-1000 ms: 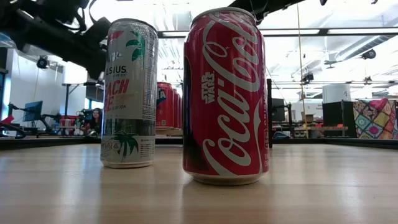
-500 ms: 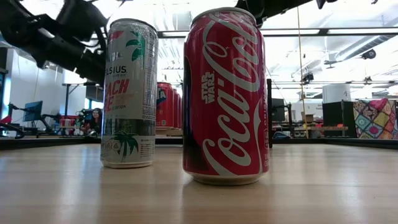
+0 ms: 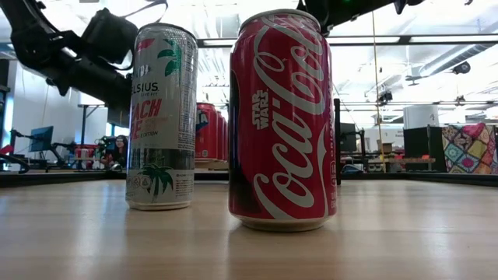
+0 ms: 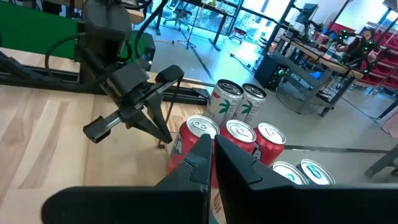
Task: Place canned beverage on shelf
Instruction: Put the orange soda can on the shelf aligned with the other orange soda cans
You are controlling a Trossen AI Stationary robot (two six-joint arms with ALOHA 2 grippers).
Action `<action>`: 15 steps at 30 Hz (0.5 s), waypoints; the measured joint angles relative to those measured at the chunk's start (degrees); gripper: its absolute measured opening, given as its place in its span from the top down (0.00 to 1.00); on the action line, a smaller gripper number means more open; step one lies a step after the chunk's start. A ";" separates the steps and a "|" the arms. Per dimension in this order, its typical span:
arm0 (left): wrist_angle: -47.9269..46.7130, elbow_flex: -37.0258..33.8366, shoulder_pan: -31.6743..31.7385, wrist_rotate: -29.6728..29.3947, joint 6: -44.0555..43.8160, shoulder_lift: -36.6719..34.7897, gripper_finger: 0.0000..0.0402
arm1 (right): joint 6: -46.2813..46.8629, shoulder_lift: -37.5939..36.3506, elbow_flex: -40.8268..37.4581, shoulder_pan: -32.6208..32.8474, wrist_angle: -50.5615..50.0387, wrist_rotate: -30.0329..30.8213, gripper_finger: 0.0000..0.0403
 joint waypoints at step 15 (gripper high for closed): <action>-2.92 -0.02 0.32 -3.78 3.39 -1.51 1.00 | 0.87 0.00 -0.02 -0.76 -0.02 -0.02 0.98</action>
